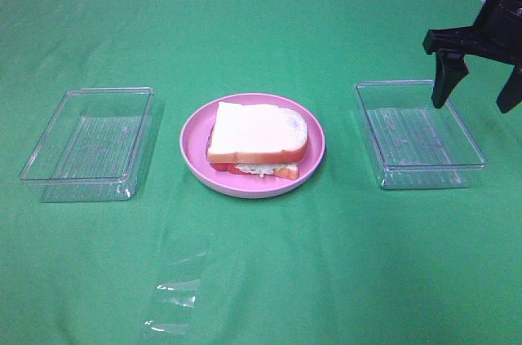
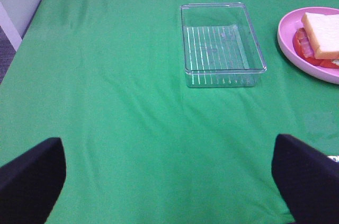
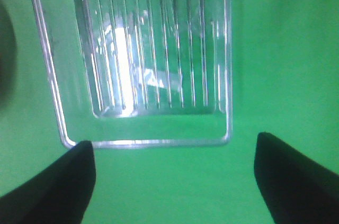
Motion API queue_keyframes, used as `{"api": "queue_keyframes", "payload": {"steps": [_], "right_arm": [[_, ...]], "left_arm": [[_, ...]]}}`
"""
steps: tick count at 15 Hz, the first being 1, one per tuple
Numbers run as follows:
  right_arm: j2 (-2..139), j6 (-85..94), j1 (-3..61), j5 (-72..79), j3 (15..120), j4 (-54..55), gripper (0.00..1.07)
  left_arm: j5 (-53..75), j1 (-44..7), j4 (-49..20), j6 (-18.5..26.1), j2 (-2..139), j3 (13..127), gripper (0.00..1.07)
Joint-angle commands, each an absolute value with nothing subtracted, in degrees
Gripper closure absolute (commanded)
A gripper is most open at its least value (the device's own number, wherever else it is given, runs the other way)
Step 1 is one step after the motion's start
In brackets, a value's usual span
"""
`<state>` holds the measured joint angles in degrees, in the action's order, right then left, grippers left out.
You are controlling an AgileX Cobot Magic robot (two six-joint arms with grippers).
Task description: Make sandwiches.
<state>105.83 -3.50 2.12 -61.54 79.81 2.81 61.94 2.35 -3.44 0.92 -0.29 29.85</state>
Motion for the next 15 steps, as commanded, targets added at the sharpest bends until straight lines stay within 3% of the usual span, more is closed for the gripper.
{"api": "queue_keyframes", "payload": {"steps": [1,4,7,15], "right_arm": [[98.15,-3.32,2.12,-62.57,71.28,2.69,0.29],[76.66,-3.21,2.12,-58.21,52.25,2.64,0.29],[56.78,-3.27,2.12,-54.60,41.14,2.52,0.29],[25.55,-3.32,2.12,-56.55,31.11,-0.46,0.29]], "left_arm": [[61.65,2.46,-3.61,0.80,-1.38,29.68,0.09],[61.65,2.46,-3.61,0.80,-1.38,29.68,0.09],[61.65,2.46,-3.61,0.80,-1.38,29.68,0.09],[61.65,2.46,-3.78,0.80,-1.38,29.68,0.09]]}}
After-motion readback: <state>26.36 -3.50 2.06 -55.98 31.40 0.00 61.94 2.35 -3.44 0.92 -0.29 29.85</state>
